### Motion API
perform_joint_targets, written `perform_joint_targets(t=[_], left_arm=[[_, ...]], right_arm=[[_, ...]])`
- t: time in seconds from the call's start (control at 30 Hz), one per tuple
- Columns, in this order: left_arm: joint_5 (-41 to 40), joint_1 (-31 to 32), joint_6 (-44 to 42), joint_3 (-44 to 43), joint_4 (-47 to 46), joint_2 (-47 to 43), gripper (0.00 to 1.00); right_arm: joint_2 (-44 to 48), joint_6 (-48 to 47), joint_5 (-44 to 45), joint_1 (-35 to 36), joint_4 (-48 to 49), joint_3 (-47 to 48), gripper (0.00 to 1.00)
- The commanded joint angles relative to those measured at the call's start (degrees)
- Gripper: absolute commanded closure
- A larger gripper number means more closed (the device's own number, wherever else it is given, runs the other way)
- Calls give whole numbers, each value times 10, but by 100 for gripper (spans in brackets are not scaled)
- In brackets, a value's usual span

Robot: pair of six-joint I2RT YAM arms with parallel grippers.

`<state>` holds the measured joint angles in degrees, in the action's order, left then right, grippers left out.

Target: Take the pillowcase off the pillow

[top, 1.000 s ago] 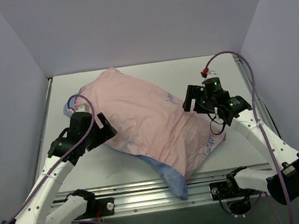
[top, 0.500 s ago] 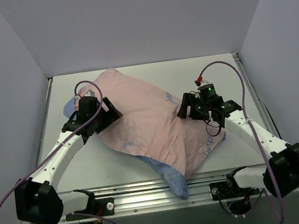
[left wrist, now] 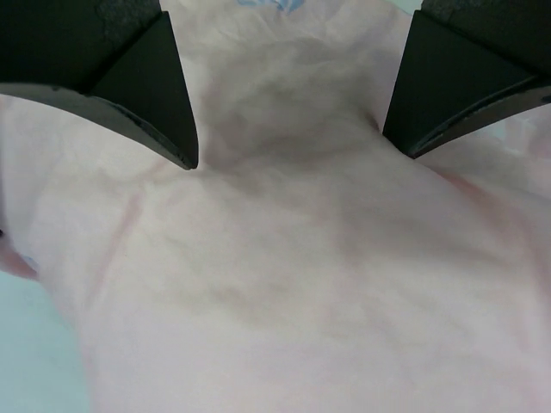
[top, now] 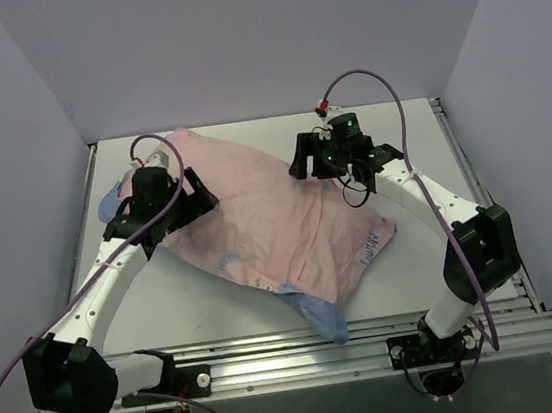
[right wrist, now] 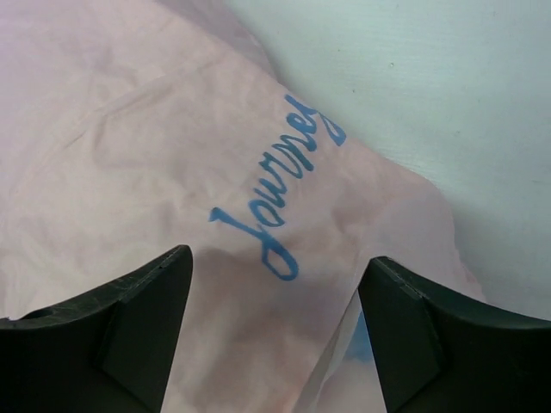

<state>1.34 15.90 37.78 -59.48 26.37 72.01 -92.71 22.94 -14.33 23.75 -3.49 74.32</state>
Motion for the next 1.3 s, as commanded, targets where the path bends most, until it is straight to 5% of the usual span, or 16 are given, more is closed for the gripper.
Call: perform_joint_targets(t=[0.0,0.13,0.3,0.57,0.8,1.27], left_arm=[[-7,70,-81,-111,-33,16,5],[-56,145,-114,-160,-42,54,5],[-85,146,-87,-181,-43,135,5],[-115,111,-29,-190,-23,234,5],[-83,22,-13,-140,-18,190,5],[-77,85,-35,-138,-10,139,5]], right_arm=[[32,-48,28,6,-36,32,28],[96,-81,55,25,-73,3,28],[147,-114,89,95,-128,-29,27],[223,-33,122,107,-122,-153,27],[258,-2,87,70,-102,-193,30],[204,-22,11,99,-100,-127,34]])
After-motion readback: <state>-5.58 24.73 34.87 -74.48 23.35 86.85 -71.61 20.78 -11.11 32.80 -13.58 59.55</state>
